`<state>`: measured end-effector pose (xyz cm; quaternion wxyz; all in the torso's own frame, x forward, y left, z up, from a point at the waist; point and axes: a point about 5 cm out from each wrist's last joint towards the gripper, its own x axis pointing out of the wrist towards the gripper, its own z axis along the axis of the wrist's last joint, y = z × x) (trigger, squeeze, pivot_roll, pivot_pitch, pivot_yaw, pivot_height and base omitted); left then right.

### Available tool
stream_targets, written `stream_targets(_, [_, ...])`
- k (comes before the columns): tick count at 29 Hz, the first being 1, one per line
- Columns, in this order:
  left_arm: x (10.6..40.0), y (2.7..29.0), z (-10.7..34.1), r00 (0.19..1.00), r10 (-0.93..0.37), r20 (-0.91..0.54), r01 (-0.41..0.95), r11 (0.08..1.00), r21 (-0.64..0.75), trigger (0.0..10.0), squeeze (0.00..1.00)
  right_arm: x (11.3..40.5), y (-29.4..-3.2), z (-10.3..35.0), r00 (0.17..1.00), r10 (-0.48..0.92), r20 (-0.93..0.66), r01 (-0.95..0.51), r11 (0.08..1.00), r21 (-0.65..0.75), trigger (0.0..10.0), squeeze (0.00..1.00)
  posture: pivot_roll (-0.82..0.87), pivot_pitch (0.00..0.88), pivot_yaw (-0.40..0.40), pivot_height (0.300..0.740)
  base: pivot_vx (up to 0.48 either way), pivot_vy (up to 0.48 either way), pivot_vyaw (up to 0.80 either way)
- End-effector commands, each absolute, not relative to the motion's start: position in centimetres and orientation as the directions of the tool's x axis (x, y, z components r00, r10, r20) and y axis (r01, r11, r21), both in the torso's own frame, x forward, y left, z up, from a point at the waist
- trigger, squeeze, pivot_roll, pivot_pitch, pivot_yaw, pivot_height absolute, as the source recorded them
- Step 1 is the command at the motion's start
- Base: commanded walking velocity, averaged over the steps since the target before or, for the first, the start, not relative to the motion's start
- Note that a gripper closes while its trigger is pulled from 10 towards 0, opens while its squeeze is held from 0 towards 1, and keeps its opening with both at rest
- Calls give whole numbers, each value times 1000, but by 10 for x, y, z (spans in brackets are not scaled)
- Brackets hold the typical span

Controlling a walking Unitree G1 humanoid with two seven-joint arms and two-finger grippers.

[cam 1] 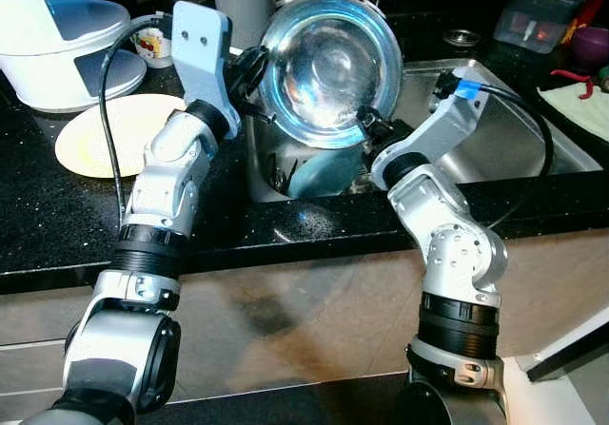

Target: Kitchen organization

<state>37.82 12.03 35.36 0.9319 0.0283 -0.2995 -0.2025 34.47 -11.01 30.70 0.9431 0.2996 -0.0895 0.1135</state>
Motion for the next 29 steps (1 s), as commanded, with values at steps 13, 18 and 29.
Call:
stream_targets(13, [376, 124, 349, 747, -405, 527, 343, 914, 216, 10000, 0, 361, -119, 316, 962, 112, 247, -234, 804, 546, 0, 0, -27, 184, 15, 740, 0, 0, 0])
stream_targets(18, [370, 108, 338, 707, -528, 471, 423, 849, 316, 10000, 0, 377, -133, 335, 960, 49, 275, -189, 838, 511, 0, 0, -31, 198, 12, 740, 0, 0, 0])
stream_targets(29, [374, 117, 300, 803, -553, 222, 370, 754, 543, 10000, 0, 409, -154, 329, 963, 68, 261, 38, 924, -381, 10000, 0, -21, 218, 8, 740, 0, 0, 0])
